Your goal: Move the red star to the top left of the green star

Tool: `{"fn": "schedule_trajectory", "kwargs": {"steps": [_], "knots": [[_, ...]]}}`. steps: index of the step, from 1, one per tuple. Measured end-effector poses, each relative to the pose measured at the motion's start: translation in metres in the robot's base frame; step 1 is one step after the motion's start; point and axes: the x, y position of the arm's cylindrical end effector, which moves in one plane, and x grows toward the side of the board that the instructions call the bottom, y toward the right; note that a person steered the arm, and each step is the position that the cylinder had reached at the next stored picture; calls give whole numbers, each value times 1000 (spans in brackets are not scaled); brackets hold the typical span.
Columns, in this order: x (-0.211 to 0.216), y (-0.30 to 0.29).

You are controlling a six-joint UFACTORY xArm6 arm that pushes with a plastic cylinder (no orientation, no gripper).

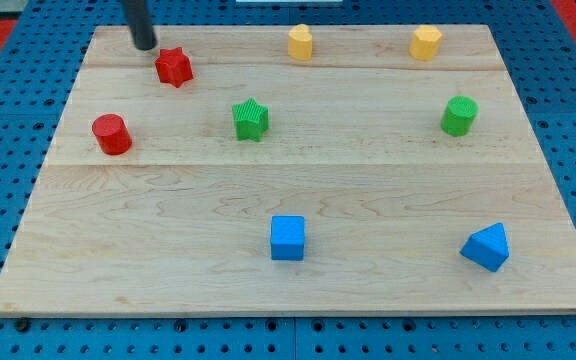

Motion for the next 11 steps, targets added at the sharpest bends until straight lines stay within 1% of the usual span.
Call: {"fn": "schedule_trajectory", "kwargs": {"steps": [1, 2, 3, 4, 5, 6, 7, 8, 11], "knots": [[10, 32], [39, 13], [59, -38], [78, -58], [74, -65], [42, -79], [20, -42], [22, -3], [112, -3]]}}
